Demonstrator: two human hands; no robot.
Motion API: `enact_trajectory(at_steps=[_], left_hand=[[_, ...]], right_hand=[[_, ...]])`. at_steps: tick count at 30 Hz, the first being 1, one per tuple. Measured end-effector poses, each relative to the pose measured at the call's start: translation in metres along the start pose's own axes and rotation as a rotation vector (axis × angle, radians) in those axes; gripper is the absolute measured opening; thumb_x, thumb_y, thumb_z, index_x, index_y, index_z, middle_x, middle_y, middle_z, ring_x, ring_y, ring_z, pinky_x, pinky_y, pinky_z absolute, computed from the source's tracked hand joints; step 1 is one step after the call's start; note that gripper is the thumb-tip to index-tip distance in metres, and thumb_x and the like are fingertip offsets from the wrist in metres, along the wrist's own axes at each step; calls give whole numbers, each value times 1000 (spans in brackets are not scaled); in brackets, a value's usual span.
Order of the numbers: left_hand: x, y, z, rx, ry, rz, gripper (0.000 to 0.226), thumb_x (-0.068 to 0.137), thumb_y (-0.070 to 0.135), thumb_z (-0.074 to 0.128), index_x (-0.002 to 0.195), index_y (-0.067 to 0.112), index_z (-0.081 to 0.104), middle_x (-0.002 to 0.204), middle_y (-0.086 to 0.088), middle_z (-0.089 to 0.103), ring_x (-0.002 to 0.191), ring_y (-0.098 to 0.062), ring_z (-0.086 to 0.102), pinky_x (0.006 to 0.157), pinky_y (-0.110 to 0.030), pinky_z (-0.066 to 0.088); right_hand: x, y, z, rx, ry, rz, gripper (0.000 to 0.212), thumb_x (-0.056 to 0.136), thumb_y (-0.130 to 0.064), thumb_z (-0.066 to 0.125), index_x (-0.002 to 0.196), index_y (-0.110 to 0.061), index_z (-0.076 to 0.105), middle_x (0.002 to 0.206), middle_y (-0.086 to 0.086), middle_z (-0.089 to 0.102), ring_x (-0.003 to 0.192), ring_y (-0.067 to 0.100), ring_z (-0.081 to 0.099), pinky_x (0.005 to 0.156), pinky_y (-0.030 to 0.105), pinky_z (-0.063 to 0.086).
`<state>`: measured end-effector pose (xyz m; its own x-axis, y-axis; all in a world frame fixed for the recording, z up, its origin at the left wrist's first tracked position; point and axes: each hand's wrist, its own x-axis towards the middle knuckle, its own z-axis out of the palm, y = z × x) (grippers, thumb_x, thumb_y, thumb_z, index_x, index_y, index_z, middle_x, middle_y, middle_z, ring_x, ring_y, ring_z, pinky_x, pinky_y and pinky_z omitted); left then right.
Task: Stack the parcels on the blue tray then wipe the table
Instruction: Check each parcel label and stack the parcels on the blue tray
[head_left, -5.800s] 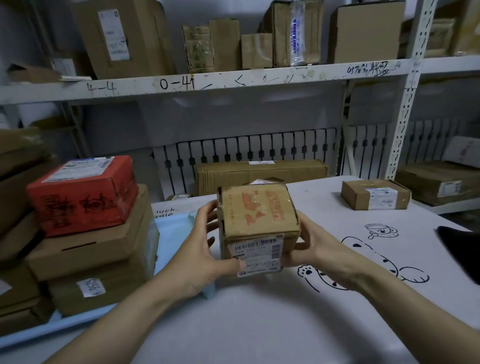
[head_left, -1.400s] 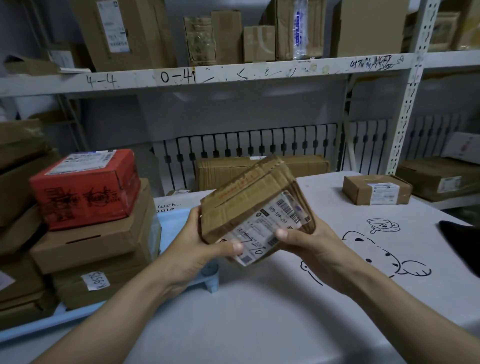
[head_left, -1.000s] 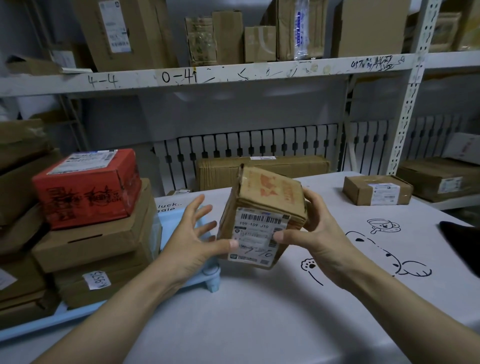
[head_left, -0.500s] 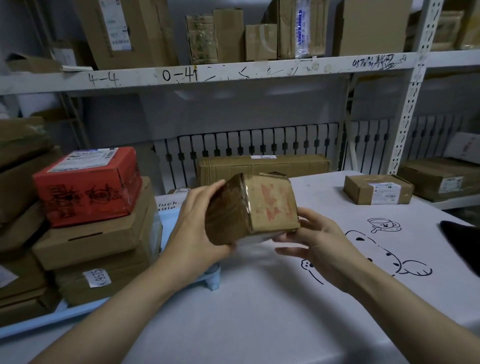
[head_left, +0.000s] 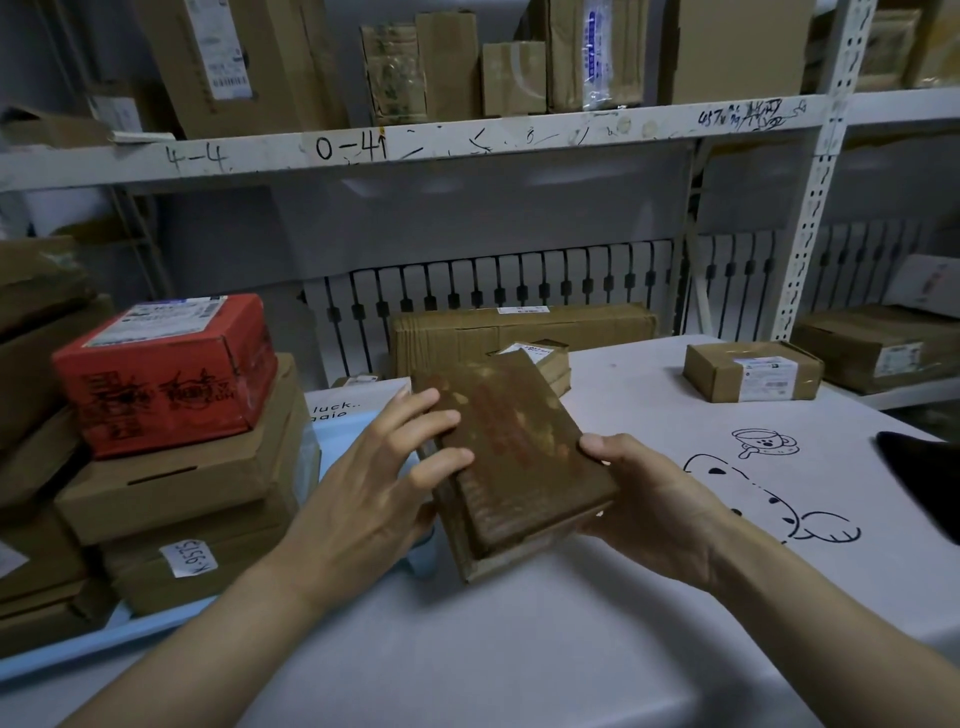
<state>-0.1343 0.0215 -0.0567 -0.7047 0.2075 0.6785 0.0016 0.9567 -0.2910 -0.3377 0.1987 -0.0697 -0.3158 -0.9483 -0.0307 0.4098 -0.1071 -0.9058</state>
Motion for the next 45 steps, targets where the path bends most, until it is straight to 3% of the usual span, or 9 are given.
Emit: enact_trajectory(at_steps=[6, 13, 18, 25, 28, 33, 39, 42, 45], left_hand=[[0, 2, 1, 49, 9, 35, 74, 65, -1, 84, 126, 14, 44, 138, -11, 37, 140, -34, 33, 121, -50, 24], [2, 2, 1, 90, 35, 60, 72, 68, -2, 83, 126, 14, 43, 138, -12, 38, 138, -34, 35, 118, -53, 28], [3, 4, 0, 131, 84, 101, 72, 73, -3, 77, 132, 16, 41, 138, -11, 38, 137, -33, 35, 120, -52, 24], [11, 6, -6, 109, 110, 92, 77, 73, 14, 80, 137, 17, 39, 138, -10, 38, 137, -33, 35, 119, -52, 26], [17, 10, -13, 17, 104, -37, 89, 67, 26, 84, 141, 14, 36, 140, -10, 38, 136, -32, 39, 117, -54, 30], [34, 26, -31, -233, 77, -445, 93, 63, 47, 69, 144, 21, 32, 136, 6, 42, 126, -15, 41, 105, -34, 40], [53, 31, -43, -777, 125, -1006, 83, 63, 54, 83, 133, 33, 43, 124, 17, 55, 112, 4, 53, 86, -13, 43], [58, 29, -48, -1025, 129, -1240, 92, 53, 63, 84, 130, 25, 50, 114, 7, 68, 98, -7, 68, 77, -23, 51], [59, 26, -59, -1233, 88, -1323, 88, 56, 70, 80, 127, 21, 59, 107, 3, 76, 97, -18, 73, 88, -41, 57]], right_hand=[[7, 2, -1, -30, -47, -70, 72, 66, -27, 69, 135, -8, 59, 146, 28, 46, 116, 32, 47, 95, 45, 35], [2, 1, 0, -10, -104, -77, 68, 65, -24, 65, 130, -6, 62, 123, 16, 63, 106, 29, 54, 83, 38, 46], [-2, -1, 3, 40, -136, -45, 52, 58, -29, 70, 108, -13, 72, 104, 10, 69, 83, 19, 64, 72, 32, 51], [-10, -7, 7, 0, -66, -47, 54, 71, -44, 68, 116, -15, 73, 118, 9, 68, 97, 21, 65, 81, 34, 51], [-9, -11, 9, -67, -23, -93, 63, 84, -62, 58, 132, -21, 65, 133, 12, 63, 119, 27, 56, 97, 43, 45], [-9, -17, 18, -132, 35, -180, 77, 75, -75, 60, 125, -18, 69, 110, 10, 66, 104, 24, 58, 91, 44, 48], [-10, -19, 30, -336, -56, -316, 55, 91, -47, 55, 140, -22, 55, 139, 3, 62, 129, 25, 56, 107, 48, 42], [-8, -21, 38, -289, -49, -270, 71, 72, -38, 74, 138, -22, 55, 132, 5, 67, 122, 26, 63, 104, 47, 48], [-7, -27, 50, -202, -31, -237, 63, 73, -24, 77, 132, -17, 57, 120, 11, 73, 109, 30, 70, 89, 43, 60]])
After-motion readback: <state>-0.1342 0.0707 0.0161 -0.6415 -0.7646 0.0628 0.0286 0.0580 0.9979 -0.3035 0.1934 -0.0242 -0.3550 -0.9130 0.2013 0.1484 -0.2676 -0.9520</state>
